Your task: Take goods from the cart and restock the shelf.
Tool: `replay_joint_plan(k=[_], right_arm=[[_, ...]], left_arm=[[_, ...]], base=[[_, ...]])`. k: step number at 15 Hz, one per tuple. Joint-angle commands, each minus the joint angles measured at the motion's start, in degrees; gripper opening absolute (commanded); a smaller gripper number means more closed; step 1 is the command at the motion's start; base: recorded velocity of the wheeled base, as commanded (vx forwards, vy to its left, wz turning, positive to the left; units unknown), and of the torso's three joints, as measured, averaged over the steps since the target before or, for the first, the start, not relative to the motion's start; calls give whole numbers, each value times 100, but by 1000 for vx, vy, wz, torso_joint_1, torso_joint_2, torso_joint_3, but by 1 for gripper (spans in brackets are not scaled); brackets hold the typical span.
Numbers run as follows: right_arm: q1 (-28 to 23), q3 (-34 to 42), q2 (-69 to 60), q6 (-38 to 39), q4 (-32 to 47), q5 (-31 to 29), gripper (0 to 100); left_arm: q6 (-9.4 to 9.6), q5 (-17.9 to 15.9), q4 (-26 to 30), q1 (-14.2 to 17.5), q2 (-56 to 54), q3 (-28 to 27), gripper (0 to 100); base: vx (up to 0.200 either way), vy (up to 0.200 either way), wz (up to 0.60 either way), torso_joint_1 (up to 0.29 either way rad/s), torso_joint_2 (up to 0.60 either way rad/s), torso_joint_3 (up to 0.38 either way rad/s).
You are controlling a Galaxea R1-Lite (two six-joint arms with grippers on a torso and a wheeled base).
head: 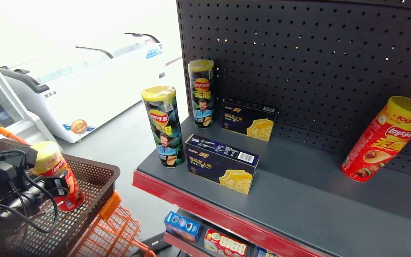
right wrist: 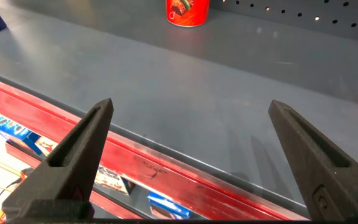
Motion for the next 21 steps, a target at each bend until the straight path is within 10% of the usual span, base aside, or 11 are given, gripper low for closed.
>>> replay_joint_plan(k=[1, 9, 14, 21], right_arm=[[2, 0, 7, -10, -6, 4, 100], [2, 0, 7, -1, -6, 4, 100], [2, 0, 7, -1, -6, 4, 100], [2, 0, 7, -1, -6, -5, 100]], left_arm=[[34, -2, -20, -174, -362, 0, 0], [254, -609, 1316, -552, -2278, -378, 0], [228, -582, 3101, -1659, -3192, -1547, 0], [-177, -960, 3215, -3179, -3729, -1125, 0]], base=[[0, 0, 0, 0, 0, 0], [0, 0, 0, 0, 0, 0], [0, 0, 0, 0, 0, 0], [0, 0, 0, 0, 0, 0]])
